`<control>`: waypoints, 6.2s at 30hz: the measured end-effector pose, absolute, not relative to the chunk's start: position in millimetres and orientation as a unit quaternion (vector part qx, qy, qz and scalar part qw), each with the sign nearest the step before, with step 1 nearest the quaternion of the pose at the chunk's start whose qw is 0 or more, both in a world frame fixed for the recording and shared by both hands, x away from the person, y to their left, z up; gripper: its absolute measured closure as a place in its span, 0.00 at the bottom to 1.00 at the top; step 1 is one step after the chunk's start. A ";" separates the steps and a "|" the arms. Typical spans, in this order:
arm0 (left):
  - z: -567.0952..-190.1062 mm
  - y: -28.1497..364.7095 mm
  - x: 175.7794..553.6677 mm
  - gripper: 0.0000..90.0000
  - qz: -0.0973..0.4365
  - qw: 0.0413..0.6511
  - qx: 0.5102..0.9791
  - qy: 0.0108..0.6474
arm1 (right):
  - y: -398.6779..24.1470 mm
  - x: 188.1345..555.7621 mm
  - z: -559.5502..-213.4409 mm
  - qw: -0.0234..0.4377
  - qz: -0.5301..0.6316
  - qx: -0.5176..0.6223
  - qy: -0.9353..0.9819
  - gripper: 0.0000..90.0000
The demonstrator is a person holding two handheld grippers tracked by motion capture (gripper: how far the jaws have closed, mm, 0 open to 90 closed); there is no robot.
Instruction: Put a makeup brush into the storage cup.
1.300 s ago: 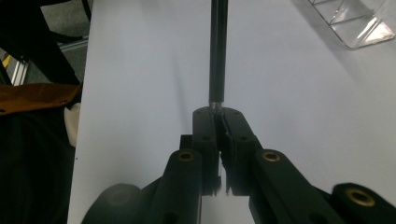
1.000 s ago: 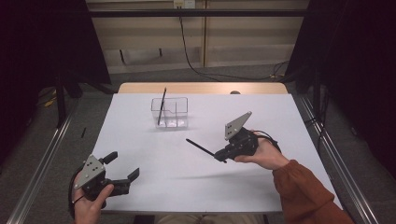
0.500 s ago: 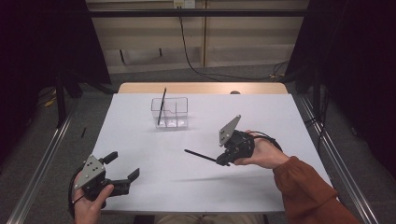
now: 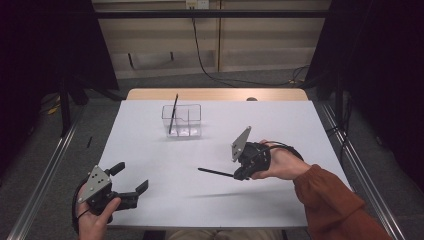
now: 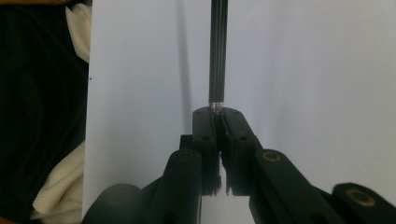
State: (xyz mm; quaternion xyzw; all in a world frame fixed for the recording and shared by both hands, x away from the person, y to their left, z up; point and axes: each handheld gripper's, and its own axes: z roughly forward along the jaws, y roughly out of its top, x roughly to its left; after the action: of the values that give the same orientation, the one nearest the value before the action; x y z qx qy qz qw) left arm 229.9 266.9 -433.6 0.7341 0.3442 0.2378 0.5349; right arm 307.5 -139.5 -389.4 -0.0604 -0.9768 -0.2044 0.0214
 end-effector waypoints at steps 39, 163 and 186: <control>-398.4 234.2 244.2 0.04 0.161 0.530 0.793 0.253 | -127.0 309.3 -399.4 0.024 -0.133 -0.038 -0.990 0.94; -409.6 66.4 313.8 0.90 -0.038 0.243 0.968 0.053 | -113.8 313.5 -402.4 0.029 -0.106 -0.022 -0.994 0.94; -412.2 67.9 315.4 0.93 -0.047 0.237 0.969 0.042 | -118.2 316.0 -401.7 0.024 -0.132 -0.019 -0.991 0.86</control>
State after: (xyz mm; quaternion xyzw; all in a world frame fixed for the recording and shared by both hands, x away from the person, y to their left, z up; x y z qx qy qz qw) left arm 315.4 67.9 -412.2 0.9694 0.0418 -0.0468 0.2371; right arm 316.0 -118.2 -401.7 -0.0192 -0.9908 -0.1317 0.0236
